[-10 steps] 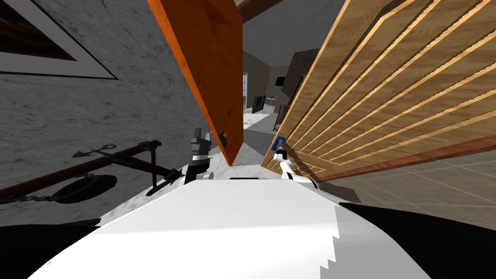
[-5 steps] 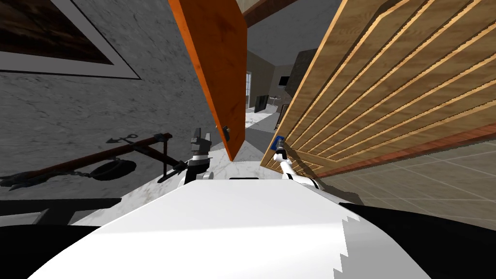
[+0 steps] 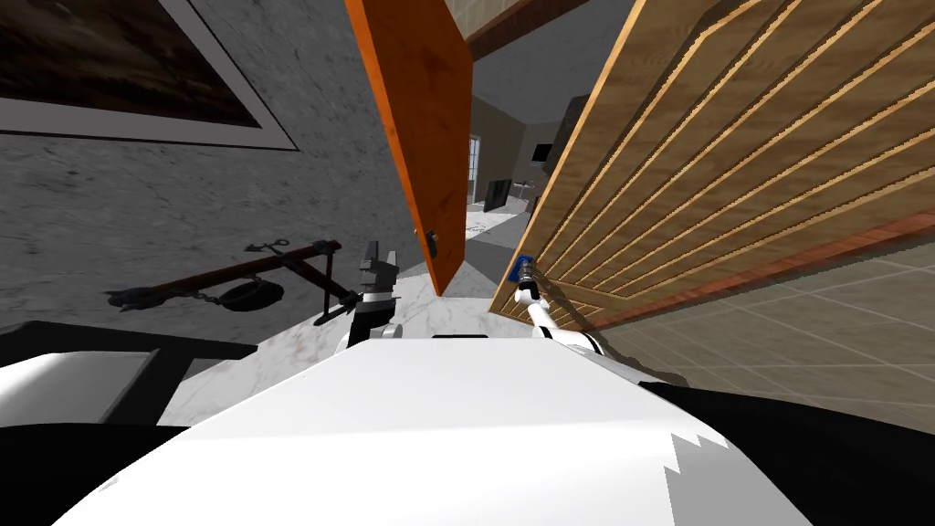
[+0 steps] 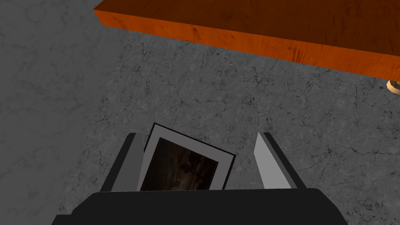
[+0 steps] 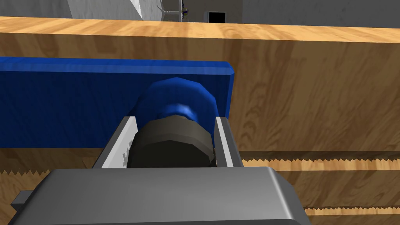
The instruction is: Pull the door open
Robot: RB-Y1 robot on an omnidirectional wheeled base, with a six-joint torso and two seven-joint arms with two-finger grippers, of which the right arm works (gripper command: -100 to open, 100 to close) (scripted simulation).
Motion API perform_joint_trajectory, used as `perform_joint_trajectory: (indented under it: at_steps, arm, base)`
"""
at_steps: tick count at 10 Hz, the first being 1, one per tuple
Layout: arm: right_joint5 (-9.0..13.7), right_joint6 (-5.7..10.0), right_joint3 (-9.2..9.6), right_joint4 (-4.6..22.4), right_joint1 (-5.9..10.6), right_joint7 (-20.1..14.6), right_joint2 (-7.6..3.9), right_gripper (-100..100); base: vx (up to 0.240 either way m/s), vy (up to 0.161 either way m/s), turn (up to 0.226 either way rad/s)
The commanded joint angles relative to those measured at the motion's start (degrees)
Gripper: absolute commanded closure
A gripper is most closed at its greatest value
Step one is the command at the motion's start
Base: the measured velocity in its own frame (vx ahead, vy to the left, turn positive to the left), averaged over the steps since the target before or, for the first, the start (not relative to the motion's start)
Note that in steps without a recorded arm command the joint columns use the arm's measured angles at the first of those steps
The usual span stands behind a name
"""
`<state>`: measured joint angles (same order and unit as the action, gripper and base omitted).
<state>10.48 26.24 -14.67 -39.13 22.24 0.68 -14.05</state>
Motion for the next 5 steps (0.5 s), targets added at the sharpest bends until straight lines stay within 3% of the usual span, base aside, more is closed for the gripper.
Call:
perform_joint_trajectory:
  at_steps: [1,2,3,5]
  arm:
    - [-0.2,-0.36,0.75,-0.9,-0.44,-0.5,0.09,100]
    - [-0.1,0.02,0.47,-0.2,-0.07,-0.3,0.04,100]
    - [-0.4,-0.05,1.5,-0.1,-0.22,-1.1,0.04,100]
    - [-0.6,0.0,2.27,-0.2,-0.22,-1.7,-0.14,100]
  base:
    - [-0.216,-0.066,0.081]
    - [-0.092,-0.024,0.034]
    - [-0.153,0.017,0.093]
    - [-0.201,-0.068,0.077]
